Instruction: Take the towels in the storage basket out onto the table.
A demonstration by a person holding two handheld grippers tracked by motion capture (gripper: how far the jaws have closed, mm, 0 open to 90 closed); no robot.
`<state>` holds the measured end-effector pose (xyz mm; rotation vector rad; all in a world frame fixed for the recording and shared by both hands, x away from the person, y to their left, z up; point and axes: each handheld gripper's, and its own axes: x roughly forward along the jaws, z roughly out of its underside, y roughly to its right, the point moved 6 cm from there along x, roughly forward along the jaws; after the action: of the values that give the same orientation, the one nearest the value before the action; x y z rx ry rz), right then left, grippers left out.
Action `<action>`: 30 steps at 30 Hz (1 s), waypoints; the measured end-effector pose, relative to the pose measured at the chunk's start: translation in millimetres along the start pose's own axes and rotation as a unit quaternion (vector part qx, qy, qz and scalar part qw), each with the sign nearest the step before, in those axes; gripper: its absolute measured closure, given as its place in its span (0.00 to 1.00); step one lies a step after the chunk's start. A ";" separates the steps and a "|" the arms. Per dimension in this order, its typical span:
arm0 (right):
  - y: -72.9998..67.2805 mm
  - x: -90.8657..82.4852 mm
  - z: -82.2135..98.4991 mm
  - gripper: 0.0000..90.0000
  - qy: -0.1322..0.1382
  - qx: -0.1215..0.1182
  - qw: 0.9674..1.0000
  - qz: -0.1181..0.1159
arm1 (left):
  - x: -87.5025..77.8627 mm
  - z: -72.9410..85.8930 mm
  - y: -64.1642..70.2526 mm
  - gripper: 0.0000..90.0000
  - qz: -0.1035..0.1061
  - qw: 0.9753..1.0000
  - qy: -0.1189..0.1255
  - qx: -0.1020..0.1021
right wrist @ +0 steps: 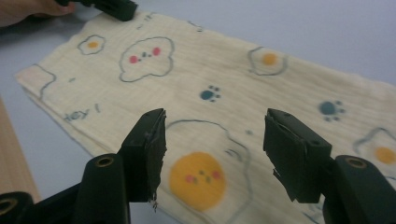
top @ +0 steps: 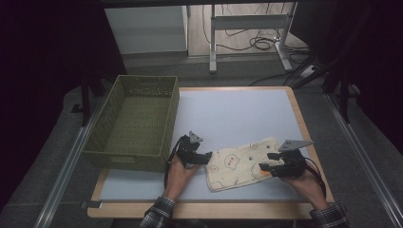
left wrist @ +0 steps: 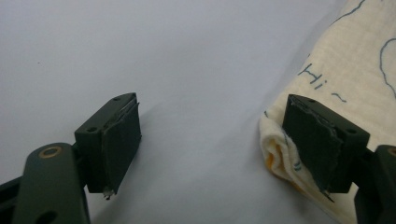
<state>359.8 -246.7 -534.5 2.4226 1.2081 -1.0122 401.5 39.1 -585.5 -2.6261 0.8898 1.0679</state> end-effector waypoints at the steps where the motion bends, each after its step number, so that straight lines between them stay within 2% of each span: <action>1: 0.0 0.0 0.0 0.44 0.000 0.000 1.000 0.000 | 0.0 0.0 0.0 0.22 0.000 1.000 0.000 0.000; 2: -7.9 4.7 -1.3 0.44 -0.002 -0.005 1.000 -0.009 | 0.0 0.0 0.0 0.22 0.000 1.000 0.000 0.000; 3: -7.9 4.7 -1.3 0.44 -0.002 -0.005 1.000 -0.009 | 0.0 0.0 0.0 0.22 0.000 1.000 0.000 0.000; 4: -16.6 9.8 -2.6 0.44 -0.005 -0.013 1.000 -0.019 | 0.0 0.0 0.0 0.22 0.000 1.000 0.000 0.000; 5: -16.6 9.8 -2.6 0.44 -0.005 -0.013 1.000 -0.019 | 0.0 0.0 0.0 0.22 0.000 1.000 0.000 0.000; 8: -30.9 18.0 -5.6 0.45 -0.007 -0.025 0.999 -0.035 | 0.0 0.0 0.0 0.22 0.000 1.000 0.000 0.000; 10: -45.9 26.3 -9.5 0.48 -0.006 -0.034 0.998 -0.052 | 0.0 0.0 -0.2 0.22 0.001 1.000 0.000 0.001; 11: -45.9 26.3 -9.5 0.48 -0.006 -0.034 0.998 -0.052 | 0.0 0.0 -0.2 0.22 0.001 1.000 0.000 0.001; 13: -55.8 31.8 -12.0 0.51 -0.009 -0.042 0.997 -0.066 | -0.1 0.1 -0.6 0.22 0.001 1.000 -0.001 0.002; 14: -65.0 36.6 -15.2 0.55 -0.008 -0.047 0.996 -0.079 | -0.2 0.2 -0.7 0.22 0.002 1.000 -0.002 0.003; 15: -65.0 36.6 -15.2 0.55 -0.008 -0.047 0.996 -0.079 | -0.2 0.2 -0.7 0.22 0.002 1.000 -0.002 0.003; 16: -74.2 40.8 -18.6 0.59 -0.005 -0.051 0.994 -0.095 | 0.0 0.0 -0.4 0.22 0.002 1.000 0.000 0.001; 17: -74.2 40.8 -18.6 0.59 -0.005 -0.051 0.994 -0.095 | 0.0 0.0 -0.4 0.22 0.002 1.000 0.000 0.001; 18: -83.9 45.5 -21.6 0.61 -0.005 -0.057 0.993 -0.107 | 0.0 0.0 -0.4 0.22 0.002 1.000 0.000 0.001; 19: -83.9 45.5 -21.6 0.61 -0.005 -0.057 0.993 -0.107 | 0.1 0.0 -0.3 0.22 0.002 1.000 0.000 0.001; 25: -114.8 63.3 -27.4 0.64 -0.018 -0.082 0.987 -0.141 | -0.1 0.2 -0.7 0.22 0.002 1.000 -0.001 0.003; 30: -135.2 79.6 -27.5 0.66 -0.035 -0.102 0.982 -0.154 | -0.1 0.2 -0.8 0.22 0.002 1.000 -0.001 0.003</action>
<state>300.8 -100.7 -558.0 2.0696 1.6104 -0.9885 401.7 39.8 -585.6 -2.6178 0.8978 1.0675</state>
